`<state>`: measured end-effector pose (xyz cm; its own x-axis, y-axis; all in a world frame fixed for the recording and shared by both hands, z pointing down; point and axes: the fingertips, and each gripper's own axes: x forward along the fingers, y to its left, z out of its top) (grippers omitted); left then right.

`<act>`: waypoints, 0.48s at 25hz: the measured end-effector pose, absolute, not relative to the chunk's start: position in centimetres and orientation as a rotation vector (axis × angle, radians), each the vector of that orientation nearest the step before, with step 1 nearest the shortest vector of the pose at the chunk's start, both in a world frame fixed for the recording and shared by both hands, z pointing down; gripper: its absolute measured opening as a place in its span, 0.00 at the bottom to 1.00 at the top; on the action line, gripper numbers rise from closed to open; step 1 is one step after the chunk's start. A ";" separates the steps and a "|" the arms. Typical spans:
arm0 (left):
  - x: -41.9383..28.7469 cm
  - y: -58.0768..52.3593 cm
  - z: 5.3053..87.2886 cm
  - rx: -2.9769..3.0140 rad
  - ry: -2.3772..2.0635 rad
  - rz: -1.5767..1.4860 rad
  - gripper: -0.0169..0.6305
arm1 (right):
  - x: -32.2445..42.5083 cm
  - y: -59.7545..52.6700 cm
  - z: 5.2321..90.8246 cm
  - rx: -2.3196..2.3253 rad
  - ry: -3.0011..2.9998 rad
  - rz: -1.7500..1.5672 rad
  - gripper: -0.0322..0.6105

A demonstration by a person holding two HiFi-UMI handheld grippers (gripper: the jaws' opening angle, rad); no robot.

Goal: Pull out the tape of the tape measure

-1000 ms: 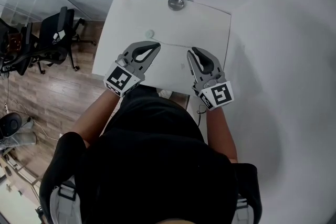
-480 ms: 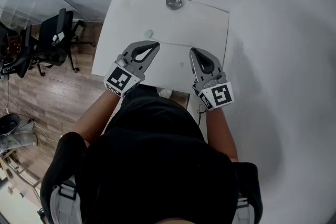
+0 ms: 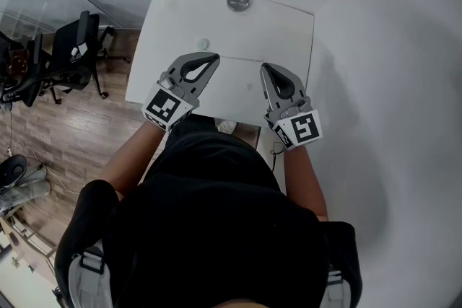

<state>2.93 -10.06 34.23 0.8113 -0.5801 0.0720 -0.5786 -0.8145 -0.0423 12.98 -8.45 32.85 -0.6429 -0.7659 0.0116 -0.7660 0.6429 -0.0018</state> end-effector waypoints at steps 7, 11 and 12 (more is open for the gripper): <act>3.2 -10.2 34.0 -2.971 0.946 -0.128 0.04 | 13.1 -8.7 32.9 1.317 -2.829 0.013 0.05; 3.2 -10.3 34.3 -2.968 0.948 -0.137 0.04 | 13.3 -8.6 33.2 1.314 -2.827 0.023 0.05; 3.2 -10.3 34.3 -2.966 0.949 -0.139 0.04 | 13.4 -8.6 33.3 1.314 -2.827 0.024 0.05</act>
<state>3.25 -10.29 34.30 0.8107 -0.5803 0.0772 -0.5781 -0.8144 -0.0502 13.40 -8.63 33.26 -0.6446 -0.7640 0.0282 -0.7644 0.6448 -0.0041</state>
